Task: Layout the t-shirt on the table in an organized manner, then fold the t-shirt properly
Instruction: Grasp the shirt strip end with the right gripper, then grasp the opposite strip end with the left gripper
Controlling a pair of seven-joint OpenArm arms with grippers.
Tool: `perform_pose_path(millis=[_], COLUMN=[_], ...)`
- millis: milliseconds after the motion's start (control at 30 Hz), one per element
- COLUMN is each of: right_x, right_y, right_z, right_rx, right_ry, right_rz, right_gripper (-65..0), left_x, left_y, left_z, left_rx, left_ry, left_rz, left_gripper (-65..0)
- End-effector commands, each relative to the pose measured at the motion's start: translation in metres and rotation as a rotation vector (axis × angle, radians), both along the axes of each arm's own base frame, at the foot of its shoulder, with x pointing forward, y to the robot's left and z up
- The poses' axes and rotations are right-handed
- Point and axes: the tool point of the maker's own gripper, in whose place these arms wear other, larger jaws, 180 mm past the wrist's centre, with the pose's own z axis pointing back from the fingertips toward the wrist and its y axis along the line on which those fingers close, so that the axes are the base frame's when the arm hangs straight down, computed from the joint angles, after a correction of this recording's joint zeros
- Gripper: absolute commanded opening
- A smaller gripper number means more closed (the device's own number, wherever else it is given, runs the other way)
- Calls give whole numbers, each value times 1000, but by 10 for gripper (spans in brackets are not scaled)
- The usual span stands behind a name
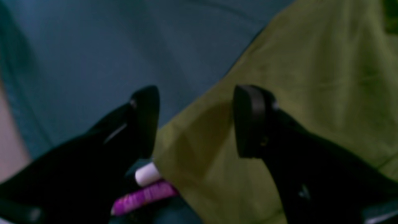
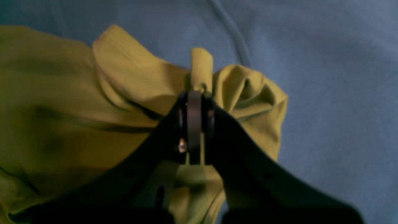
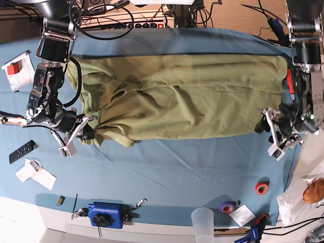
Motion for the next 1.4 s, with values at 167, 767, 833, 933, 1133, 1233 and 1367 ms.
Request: perform_pose_path(millis=[167,767,833,933,1133,1233,1367], right_x=[12,12,12,12,12,12,13], right_y=[-3,-3,-3,-3,-3,-3,-3], right_z=[22,22,22,22,22,22,22], right_rx=[2,4,4,4,4,5,6], right_ry=[-67,-67,-67,-68,-69,-71,-72], right_rz=[4,4,4,4,4,4,4], right_gripper=[-650,-650,-650,-650,-650,-650,-650], left_x=[22,-19,-13,2,20,14,0], left_y=[11,-27,-23,-17,-1,0,-5], left_z=[21,-37,-32,-20,10,23,33], left_rx=[-56,70,96,104,31,-76,-210], left_ry=[-28,190,173,141,84,124,153], left_rz=[1,-231,-230,-181,-69,-32,-55], left_gripper=[-294,-415,-525,-650,-650,-650,-650])
